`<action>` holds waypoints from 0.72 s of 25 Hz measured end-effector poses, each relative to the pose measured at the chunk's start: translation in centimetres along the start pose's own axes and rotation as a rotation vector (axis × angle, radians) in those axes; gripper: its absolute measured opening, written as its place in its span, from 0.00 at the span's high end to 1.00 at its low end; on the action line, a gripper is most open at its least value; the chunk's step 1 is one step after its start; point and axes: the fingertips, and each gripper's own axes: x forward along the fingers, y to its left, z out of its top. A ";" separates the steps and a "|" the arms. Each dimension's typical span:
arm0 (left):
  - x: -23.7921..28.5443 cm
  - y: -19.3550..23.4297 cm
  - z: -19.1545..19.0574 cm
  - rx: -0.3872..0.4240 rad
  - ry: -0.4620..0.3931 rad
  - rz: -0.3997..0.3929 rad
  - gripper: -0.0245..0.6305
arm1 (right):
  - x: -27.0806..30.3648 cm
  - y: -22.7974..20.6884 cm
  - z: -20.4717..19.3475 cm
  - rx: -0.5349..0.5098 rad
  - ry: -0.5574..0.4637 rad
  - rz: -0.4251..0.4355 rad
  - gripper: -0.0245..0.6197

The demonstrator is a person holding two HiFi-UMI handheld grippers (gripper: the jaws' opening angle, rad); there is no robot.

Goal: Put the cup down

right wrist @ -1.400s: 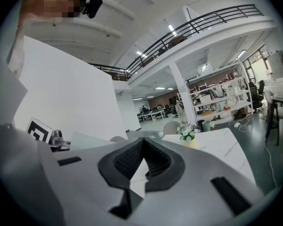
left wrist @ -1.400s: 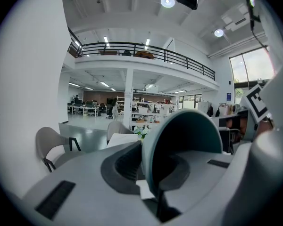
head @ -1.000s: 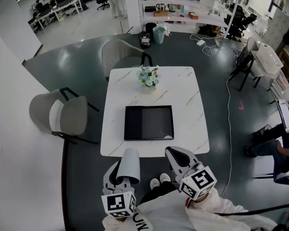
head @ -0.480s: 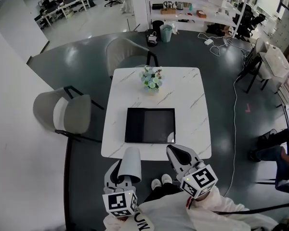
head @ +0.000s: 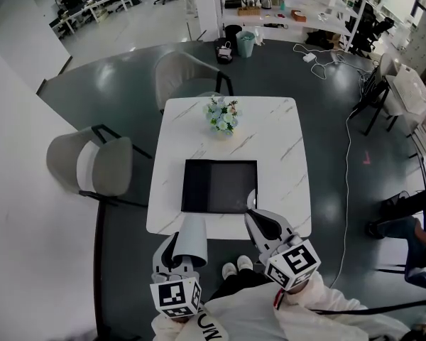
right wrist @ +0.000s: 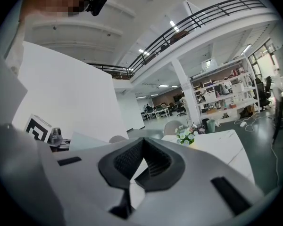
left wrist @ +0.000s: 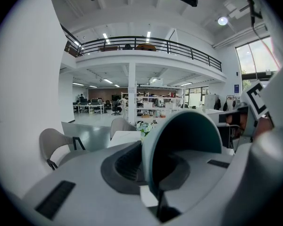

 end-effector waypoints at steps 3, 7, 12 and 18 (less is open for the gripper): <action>1.3 0.3 -0.2 0.008 0.010 -0.002 0.92 | 0.9 -0.6 -0.4 0.002 0.004 0.000 0.95; 3.2 0.7 -0.3 0.011 0.033 -0.012 0.92 | 2.0 -1.5 -0.7 0.008 0.012 -0.007 0.95; 5.7 1.4 -0.4 0.030 0.066 -0.023 0.92 | 3.2 -2.9 -1.2 0.015 0.020 -0.024 0.95; 8.5 1.9 -0.7 0.044 0.095 -0.034 0.92 | 5.0 -4.6 -1.6 0.019 0.019 -0.045 0.95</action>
